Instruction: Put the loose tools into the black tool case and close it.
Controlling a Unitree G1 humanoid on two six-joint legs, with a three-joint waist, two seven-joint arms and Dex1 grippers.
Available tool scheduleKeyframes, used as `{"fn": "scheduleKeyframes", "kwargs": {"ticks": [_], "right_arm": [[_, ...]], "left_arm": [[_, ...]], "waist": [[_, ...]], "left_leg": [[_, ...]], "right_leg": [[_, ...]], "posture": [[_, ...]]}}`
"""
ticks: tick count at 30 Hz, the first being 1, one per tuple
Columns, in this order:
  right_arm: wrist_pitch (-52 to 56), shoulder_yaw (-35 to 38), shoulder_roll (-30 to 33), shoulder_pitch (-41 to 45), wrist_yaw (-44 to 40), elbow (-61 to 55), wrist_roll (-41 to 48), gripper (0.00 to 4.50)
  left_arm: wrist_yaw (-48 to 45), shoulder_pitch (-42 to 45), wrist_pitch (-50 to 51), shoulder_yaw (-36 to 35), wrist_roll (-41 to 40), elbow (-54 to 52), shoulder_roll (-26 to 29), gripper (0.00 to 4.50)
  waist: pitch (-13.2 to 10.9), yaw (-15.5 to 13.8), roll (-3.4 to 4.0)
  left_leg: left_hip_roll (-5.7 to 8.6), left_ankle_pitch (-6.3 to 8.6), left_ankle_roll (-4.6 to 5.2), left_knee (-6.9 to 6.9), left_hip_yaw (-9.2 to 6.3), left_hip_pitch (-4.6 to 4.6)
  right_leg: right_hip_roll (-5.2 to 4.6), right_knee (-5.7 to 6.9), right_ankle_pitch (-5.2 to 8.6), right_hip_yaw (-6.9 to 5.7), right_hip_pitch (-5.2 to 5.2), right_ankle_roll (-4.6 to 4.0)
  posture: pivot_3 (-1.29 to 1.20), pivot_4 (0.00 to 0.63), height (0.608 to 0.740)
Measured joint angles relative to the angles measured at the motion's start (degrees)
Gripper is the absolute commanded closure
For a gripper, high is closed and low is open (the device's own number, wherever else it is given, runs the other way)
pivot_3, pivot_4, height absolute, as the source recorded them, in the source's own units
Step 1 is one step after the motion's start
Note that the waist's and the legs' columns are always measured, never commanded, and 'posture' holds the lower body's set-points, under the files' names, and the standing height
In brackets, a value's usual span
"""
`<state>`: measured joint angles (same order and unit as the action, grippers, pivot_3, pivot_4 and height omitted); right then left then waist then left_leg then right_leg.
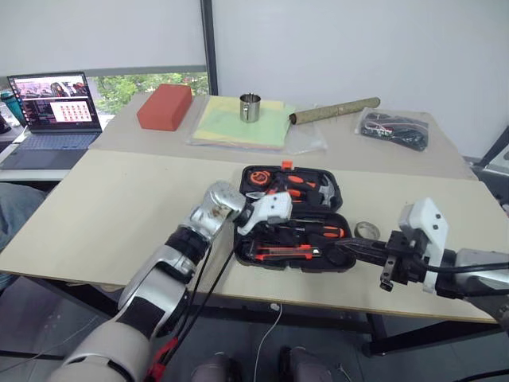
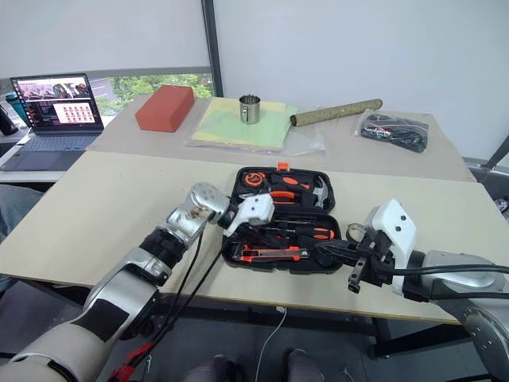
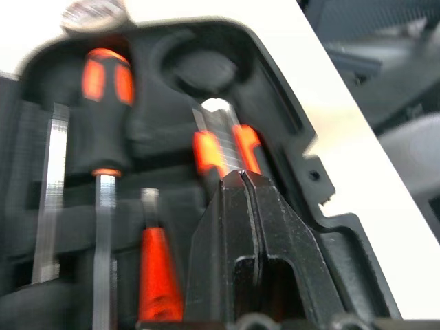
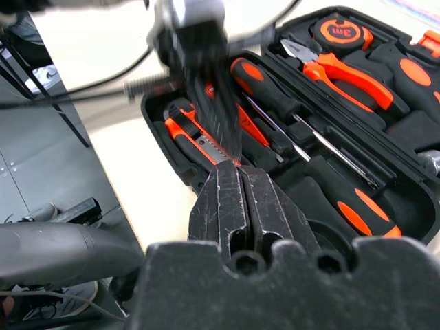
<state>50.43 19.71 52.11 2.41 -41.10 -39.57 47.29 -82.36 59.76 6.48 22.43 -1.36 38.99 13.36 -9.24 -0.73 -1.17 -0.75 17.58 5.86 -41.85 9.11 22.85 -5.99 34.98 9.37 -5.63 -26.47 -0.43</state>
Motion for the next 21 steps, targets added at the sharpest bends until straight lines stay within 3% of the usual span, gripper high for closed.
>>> {"fn": "scheduleKeyframes", "kwargs": {"ticks": [8, 13, 21], "right_arm": [[-0.25, -1.35, -0.93, 0.01, 0.51, 0.40, -1.00, 4.48], [-0.25, -1.22, -0.94, -1.04, 0.86, 0.37, -1.01, 4.48], [-0.26, -0.44, -1.12, -3.31, 1.92, -0.41, -1.01, 4.48]], "left_arm": [[2.99, -2.26, -7.21, 3.70, 4.69, 0.87, -2.46, 4.50], [6.41, -3.11, -15.00, 6.08, 7.64, 1.87, -3.51, 4.50], [6.60, -3.07, -15.46, 4.62, 6.97, 3.52, -3.82, 4.50]], "waist": [[0.00, -0.71, 0.00], [0.01, -0.89, 0.00], [0.06, -0.92, -0.01]], "left_leg": [[0.14, 0.09, 0.14, -0.03, -0.02, 0.00], [0.16, 0.18, 0.27, -0.06, -0.02, -0.12], [0.18, 0.13, 0.33, -0.10, -0.01, -0.19]], "right_leg": [[-0.17, -0.12, -0.17, -0.05, 0.12, -0.25], [-0.34, -0.24, -0.04, -0.06, 0.30, 0.21], [-0.42, -0.18, -0.08, -0.03, 0.33, 0.22]], "posture": [[0.00, 0.150, 0.740], [0.00, 0.150, 0.740], [0.00, 0.150, 0.740]]}}
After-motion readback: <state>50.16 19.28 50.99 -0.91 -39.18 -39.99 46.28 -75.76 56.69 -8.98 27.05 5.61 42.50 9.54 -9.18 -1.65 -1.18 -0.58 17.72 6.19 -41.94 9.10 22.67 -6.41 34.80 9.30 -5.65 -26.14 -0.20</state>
